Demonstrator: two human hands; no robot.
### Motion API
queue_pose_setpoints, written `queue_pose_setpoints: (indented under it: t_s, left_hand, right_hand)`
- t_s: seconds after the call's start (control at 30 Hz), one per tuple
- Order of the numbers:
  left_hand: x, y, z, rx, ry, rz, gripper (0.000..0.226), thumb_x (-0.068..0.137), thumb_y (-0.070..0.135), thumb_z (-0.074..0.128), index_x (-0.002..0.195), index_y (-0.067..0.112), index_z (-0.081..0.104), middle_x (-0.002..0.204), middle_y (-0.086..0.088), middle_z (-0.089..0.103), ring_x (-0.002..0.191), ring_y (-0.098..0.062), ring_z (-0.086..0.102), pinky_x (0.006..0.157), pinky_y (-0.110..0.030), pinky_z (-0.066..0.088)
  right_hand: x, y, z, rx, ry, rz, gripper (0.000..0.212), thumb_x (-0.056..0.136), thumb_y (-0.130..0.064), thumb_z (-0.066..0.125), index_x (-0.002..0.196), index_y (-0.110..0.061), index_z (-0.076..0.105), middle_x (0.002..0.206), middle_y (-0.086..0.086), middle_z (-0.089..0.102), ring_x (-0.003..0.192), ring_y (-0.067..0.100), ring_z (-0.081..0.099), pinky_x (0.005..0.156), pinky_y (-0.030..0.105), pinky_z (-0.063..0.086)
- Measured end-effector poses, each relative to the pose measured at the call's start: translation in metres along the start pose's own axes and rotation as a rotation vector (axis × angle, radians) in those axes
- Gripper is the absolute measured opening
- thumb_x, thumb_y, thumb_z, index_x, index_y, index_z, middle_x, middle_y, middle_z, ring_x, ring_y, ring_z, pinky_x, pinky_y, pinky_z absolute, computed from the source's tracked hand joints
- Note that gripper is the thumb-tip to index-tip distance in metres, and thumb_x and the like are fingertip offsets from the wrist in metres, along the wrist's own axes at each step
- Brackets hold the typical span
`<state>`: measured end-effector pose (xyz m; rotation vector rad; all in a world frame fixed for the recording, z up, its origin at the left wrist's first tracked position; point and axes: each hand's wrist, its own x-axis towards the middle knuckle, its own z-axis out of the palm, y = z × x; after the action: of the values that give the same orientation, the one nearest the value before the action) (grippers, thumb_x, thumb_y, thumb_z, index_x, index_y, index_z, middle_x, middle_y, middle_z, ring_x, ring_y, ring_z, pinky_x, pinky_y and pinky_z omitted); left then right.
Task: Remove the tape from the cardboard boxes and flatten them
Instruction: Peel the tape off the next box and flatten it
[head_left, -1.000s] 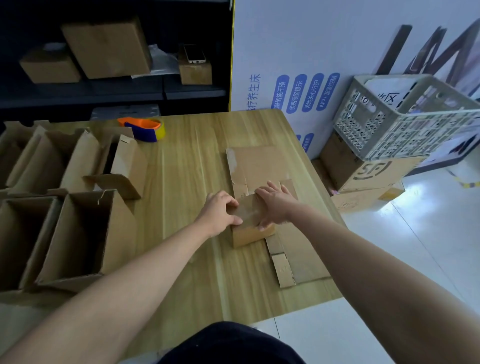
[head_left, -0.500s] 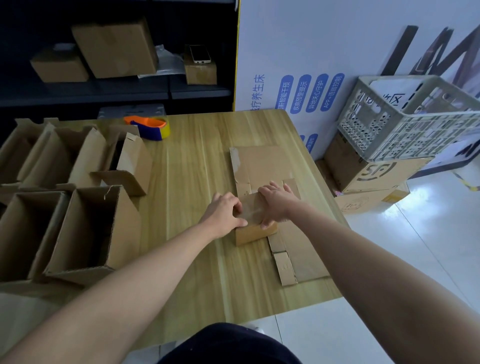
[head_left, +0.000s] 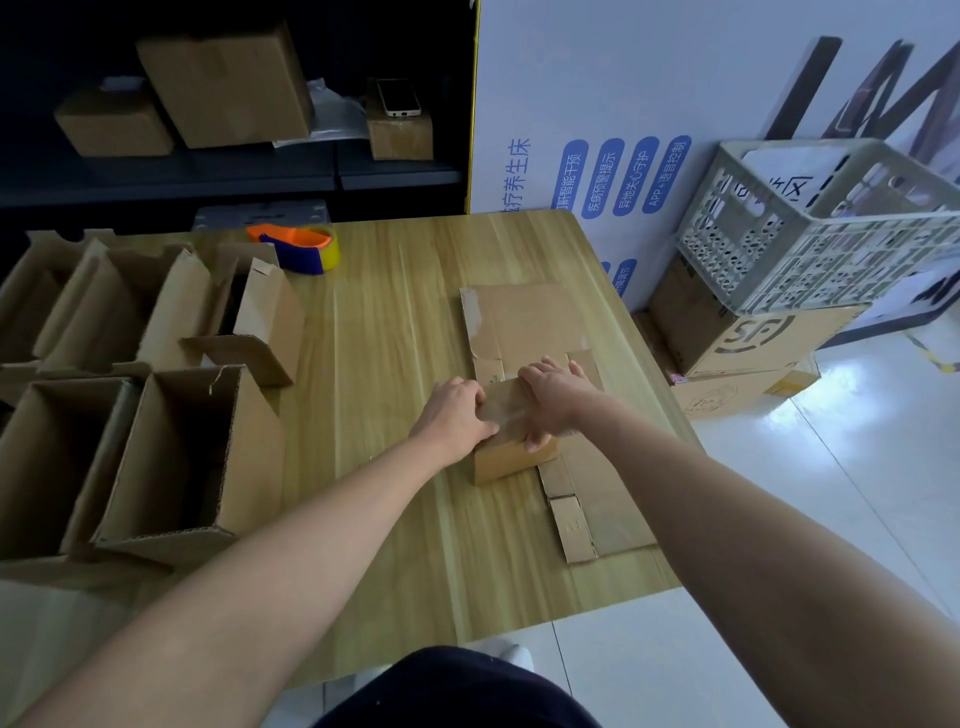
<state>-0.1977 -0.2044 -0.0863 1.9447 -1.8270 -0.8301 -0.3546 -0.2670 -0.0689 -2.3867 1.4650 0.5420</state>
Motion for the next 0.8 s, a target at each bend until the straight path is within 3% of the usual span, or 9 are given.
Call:
queue_pose_setpoints:
  t_s: [0.17,0.3,0.43,0.5,0.7,0.8]
  left_hand:
    - [-0.004,0.001,0.002,-0.004,-0.001,-0.015,0.04,0.082,0.029,0.071,0.112,0.012,0.052,0.116,-0.003,0.048,0.097,-0.018,0.053,0.085,-0.03,0.046]
    - [-0.006,-0.002,0.001,0.016,0.033,-0.046,0.045,0.082,0.03,0.071,0.119,0.009,0.056,0.115,-0.005,0.049,0.097,-0.021,0.057,0.086,-0.033,0.047]
    - [-0.007,-0.006,-0.002,0.025,0.101,-0.036,0.015,0.085,0.019,0.067,0.092,0.006,0.07,0.095,-0.006,0.065,0.088,-0.024,0.062,0.072,-0.031,0.045]
    - [-0.007,-0.007,-0.002,0.019,0.129,-0.055,0.013,0.087,0.013,0.064,0.083,0.003,0.072,0.09,-0.007,0.07,0.087,-0.025,0.064,0.07,-0.029,0.045]
    - [-0.005,-0.009,-0.001,0.02,0.19,-0.135,0.01,0.089,0.012,0.062,0.085,0.004,0.067,0.095,-0.007,0.063,0.086,-0.024,0.06,0.077,-0.036,0.05]
    - [0.0,-0.009,-0.001,0.017,0.174,-0.16,0.01,0.088,0.009,0.061,0.079,0.006,0.064,0.087,-0.008,0.066,0.08,-0.025,0.061,0.067,-0.034,0.049]
  right_hand:
    - [-0.002,-0.001,0.001,0.01,0.014,0.003,0.108,0.061,-0.047,0.083,0.146,-0.014,0.025,0.149,0.002,0.033,0.144,0.024,0.011,0.116,0.051,0.003]
    - [-0.003,-0.001,0.001,0.012,0.008,0.013,0.106,0.061,-0.046,0.083,0.145,-0.014,0.027,0.147,0.002,0.034,0.143,0.024,0.012,0.116,0.052,0.003]
    - [-0.002,-0.002,0.001,0.011,0.009,0.015,0.105,0.061,-0.045,0.083,0.144,-0.015,0.028,0.147,0.002,0.034,0.143,0.024,0.013,0.116,0.053,0.004]
    - [-0.001,-0.001,0.001,0.013,0.015,0.015,0.104,0.06,-0.045,0.084,0.143,-0.016,0.029,0.145,0.002,0.036,0.142,0.024,0.016,0.116,0.052,0.005]
    - [0.002,0.0,0.002,0.026,0.014,0.015,0.102,0.06,-0.044,0.084,0.143,-0.017,0.03,0.143,0.002,0.037,0.14,0.024,0.018,0.116,0.052,0.005]
    - [0.001,-0.001,0.002,0.037,0.012,0.015,0.102,0.06,-0.042,0.084,0.143,-0.017,0.03,0.144,0.002,0.036,0.141,0.024,0.018,0.116,0.053,0.005]
